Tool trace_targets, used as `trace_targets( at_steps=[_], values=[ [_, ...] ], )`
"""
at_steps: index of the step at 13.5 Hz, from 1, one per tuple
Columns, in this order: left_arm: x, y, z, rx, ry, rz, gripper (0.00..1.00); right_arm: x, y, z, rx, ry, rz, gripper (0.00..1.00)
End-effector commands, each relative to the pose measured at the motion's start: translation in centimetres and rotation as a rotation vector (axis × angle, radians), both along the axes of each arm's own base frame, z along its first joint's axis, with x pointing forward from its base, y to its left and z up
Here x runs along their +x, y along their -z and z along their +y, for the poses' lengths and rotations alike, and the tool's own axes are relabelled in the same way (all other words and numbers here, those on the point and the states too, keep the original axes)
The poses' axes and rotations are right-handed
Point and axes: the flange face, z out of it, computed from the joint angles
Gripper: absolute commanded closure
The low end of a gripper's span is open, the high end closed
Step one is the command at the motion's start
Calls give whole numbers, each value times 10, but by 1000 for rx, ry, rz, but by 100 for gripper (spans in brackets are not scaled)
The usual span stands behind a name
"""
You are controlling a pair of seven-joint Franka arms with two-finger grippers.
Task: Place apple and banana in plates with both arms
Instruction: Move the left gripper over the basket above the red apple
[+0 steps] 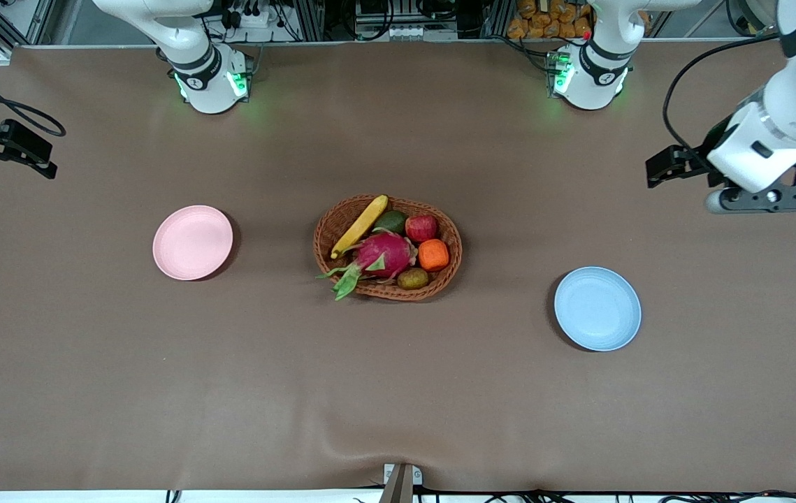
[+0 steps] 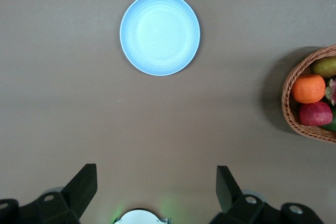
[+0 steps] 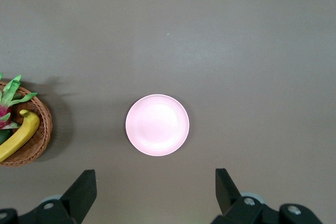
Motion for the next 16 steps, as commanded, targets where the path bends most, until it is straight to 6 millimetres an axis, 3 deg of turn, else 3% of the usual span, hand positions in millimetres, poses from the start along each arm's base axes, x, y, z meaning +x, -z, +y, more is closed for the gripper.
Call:
trace_targets(
  at_steps=[1,6,9,16],
  values=[
    [3,12,-22,-14,-17,-7,0,1,-2,-2,-7,9,3,0],
    [4,47,-58,-26,19,-35,0,0,-1,-3,-7,9,4,0],
    [5,70,-91,-30,-25,-27,0,1,-1,-3,-7,10,4,0],
    [-3,138,-205,-30,-91,-51,0,1,-1,-3,-5,10,4,0]
  ],
)
